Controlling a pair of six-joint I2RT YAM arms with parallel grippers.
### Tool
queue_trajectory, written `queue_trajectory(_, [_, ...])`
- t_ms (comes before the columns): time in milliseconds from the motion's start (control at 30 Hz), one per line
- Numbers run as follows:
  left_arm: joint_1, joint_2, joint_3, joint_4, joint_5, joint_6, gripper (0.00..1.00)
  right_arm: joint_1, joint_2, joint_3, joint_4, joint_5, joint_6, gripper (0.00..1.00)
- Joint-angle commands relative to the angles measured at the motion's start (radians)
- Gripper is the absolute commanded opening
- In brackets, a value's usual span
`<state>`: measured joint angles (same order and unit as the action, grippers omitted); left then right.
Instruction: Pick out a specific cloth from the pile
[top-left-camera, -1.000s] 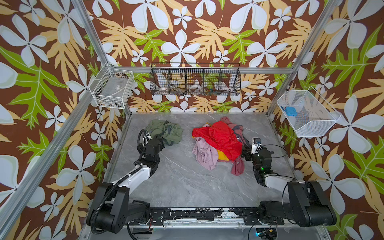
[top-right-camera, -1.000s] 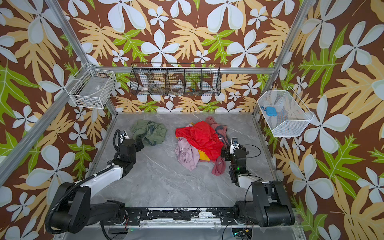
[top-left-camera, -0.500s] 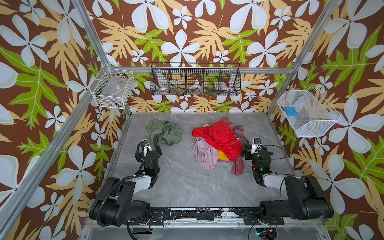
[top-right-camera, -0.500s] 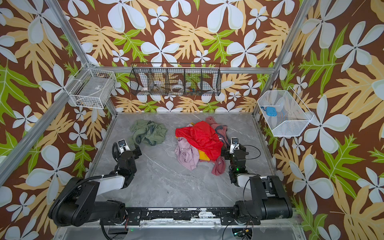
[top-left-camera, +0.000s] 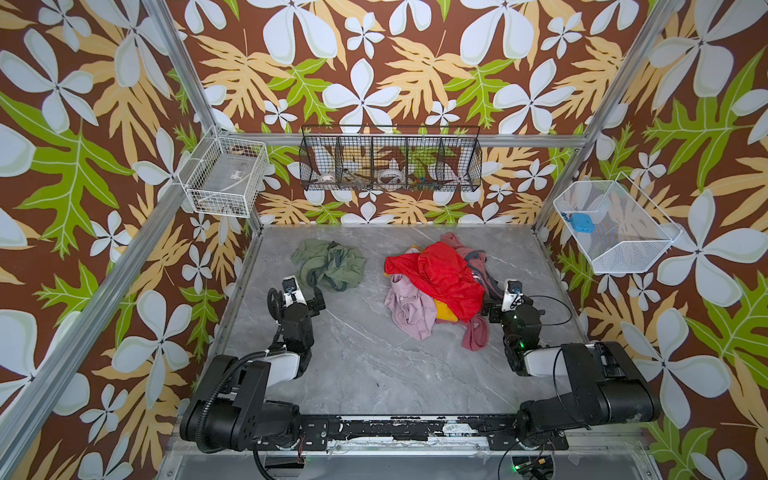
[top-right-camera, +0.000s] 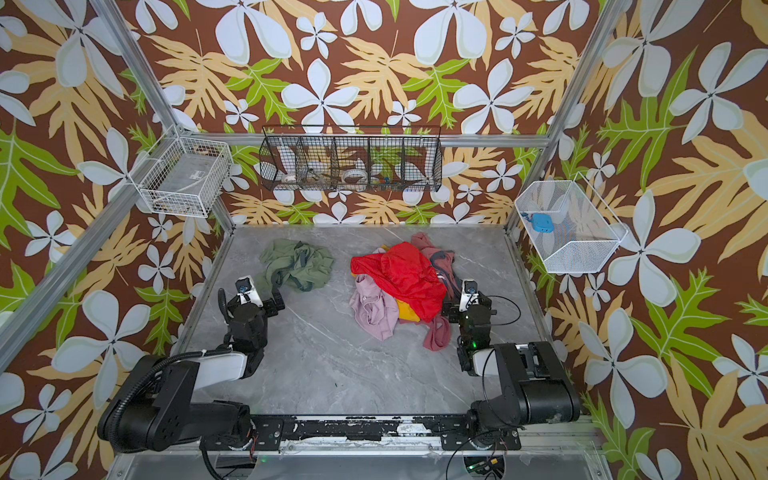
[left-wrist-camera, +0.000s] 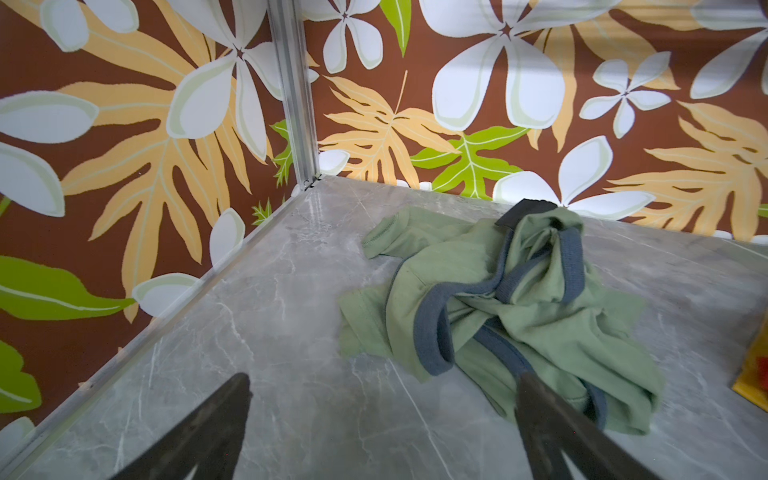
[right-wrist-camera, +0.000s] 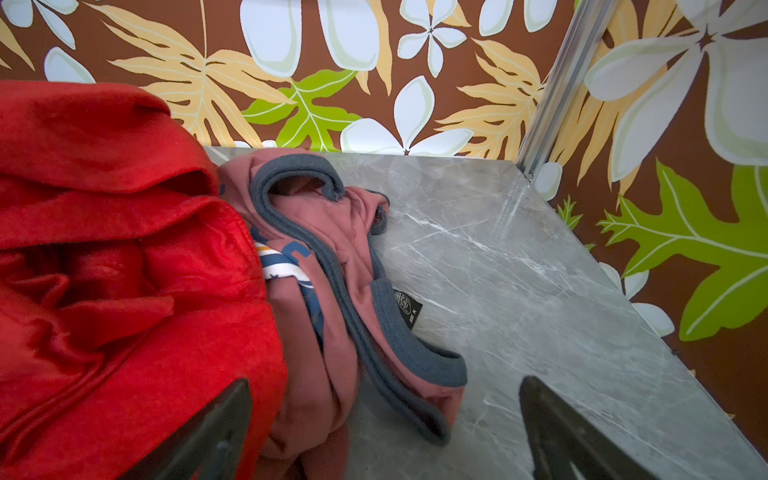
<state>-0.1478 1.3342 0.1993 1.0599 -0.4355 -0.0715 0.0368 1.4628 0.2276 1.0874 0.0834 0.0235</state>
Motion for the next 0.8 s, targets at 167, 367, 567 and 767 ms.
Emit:
queue_trajectory(167, [0.01, 0.054, -0.097, 0.326, 0.018, 0.014, 1.0, -0.001, -0.001, 0.003, 0.027, 0.008, 0.009, 1.0])
queue_trajectory(367, [0.016, 0.027, -0.06, 0.201, 0.035, 0.0, 1.0, 0.0, 0.0, 0.003, 0.027, 0.007, 0.009, 0.99])
queue_trajectory(567, [0.017, 0.042, -0.07, 0.248, 0.03, 0.005, 1.0, 0.0, 0.001, 0.003, 0.028, 0.006, 0.009, 1.0])
queue_trajectory(767, [0.013, 0.04, -0.069, 0.245, 0.02, 0.002, 1.0, -0.001, 0.001, 0.004, 0.028, 0.006, 0.009, 1.0])
